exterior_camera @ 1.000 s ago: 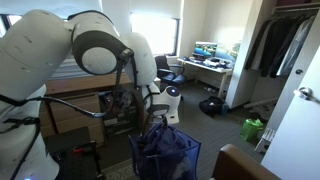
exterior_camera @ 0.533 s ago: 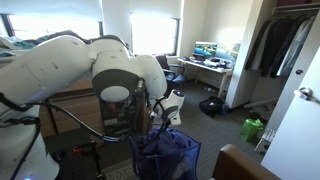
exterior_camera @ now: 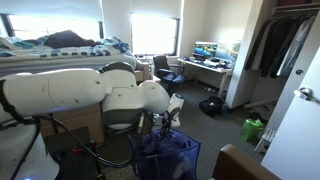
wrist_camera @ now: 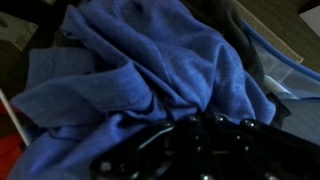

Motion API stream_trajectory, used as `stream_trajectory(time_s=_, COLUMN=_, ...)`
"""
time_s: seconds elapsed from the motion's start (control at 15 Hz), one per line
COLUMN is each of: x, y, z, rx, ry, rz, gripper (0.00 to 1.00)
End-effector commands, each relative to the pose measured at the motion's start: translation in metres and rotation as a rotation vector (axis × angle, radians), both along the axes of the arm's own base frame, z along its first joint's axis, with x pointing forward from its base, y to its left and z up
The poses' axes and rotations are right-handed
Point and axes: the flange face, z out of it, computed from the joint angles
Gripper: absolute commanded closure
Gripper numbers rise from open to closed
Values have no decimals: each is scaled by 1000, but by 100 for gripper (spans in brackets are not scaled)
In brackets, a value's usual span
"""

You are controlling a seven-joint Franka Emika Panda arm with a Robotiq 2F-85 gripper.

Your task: Put the blue blanket on the chair in the laundry hamper

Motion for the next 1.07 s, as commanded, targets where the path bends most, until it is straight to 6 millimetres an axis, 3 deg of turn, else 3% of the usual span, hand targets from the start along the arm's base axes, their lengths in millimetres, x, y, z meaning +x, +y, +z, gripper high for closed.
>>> stream_trajectory(time_s=0.0, x=12, y=7, z=-11, rx=-5, ry=31, rz=-13, gripper=98)
stream_trajectory(time_s=0.07, x=13, y=9, z=-10, rx=-5, ry=28, rz=-8, gripper=79)
stream_trajectory(time_s=0.13, x=15, y=9, z=-9, rx=-9, ry=24, rz=-2, gripper=67)
stream_trajectory(time_s=0.73, x=21, y=21, z=35, rx=-18, ry=-50, rz=-22, gripper=1)
stream_trajectory(time_s=1.0, x=9, y=23, z=66, rx=-28, ry=-72, rz=-43, gripper=0)
